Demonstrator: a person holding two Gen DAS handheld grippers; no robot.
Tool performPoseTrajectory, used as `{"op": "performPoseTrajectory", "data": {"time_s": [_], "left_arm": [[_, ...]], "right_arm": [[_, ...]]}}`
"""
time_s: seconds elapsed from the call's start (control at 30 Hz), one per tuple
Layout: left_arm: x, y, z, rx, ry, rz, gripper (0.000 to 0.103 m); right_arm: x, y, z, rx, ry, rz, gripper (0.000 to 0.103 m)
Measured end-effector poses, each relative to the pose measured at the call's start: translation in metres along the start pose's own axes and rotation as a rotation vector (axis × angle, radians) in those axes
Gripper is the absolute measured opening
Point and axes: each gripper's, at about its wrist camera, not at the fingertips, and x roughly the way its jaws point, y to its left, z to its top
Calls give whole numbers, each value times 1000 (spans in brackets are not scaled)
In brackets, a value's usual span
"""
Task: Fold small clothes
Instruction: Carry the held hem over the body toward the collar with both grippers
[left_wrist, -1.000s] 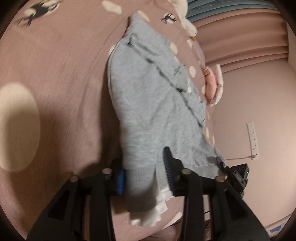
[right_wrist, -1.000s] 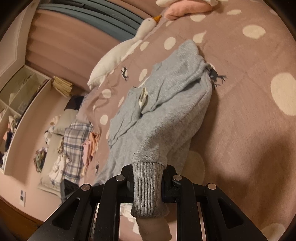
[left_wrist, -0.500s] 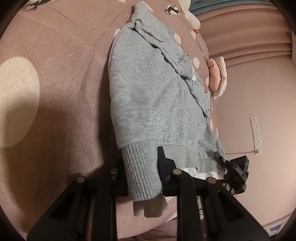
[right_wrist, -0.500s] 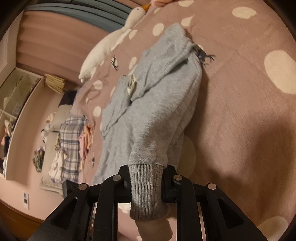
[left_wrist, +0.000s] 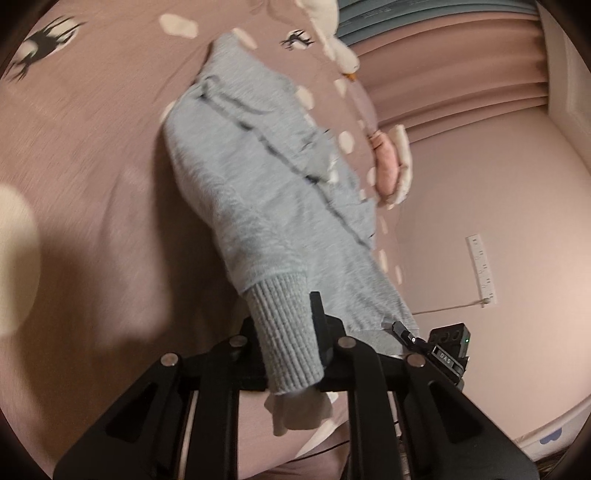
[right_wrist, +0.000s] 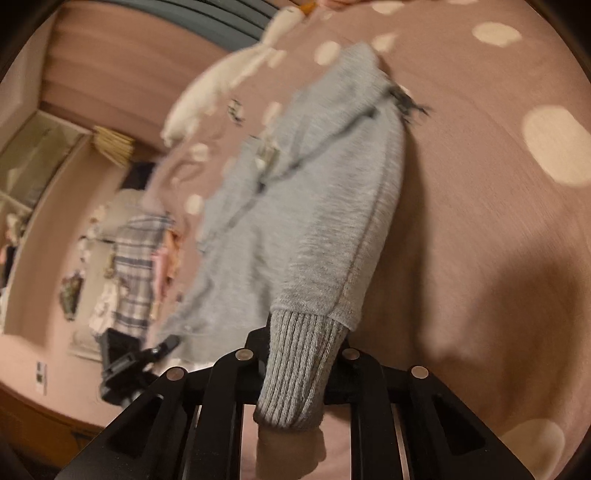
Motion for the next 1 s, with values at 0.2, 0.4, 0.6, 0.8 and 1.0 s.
{"op": "performPoseTrajectory", "data": {"time_s": [0.2, 0.4, 0.6, 0.8, 1.0], "left_arm": [[5, -11, 37, -18, -48, -65, 14], [15, -25, 87, -11, -76, -57, 14], [34, -33, 142, -19, -99, -41, 14], [60, -32, 195, -42, -108, 7, 14], [87, -32, 232, -32, -103, 68, 14]], "right_arm": [[-1, 14, 30, -5, -58, 131, 17], [5, 22, 71, -1, -126, 150, 17], [25, 20, 114, 26, -144, 156, 17], [50, 8, 155, 85, -149, 141, 17], [70, 2, 190, 118, -133, 114, 17]]}}
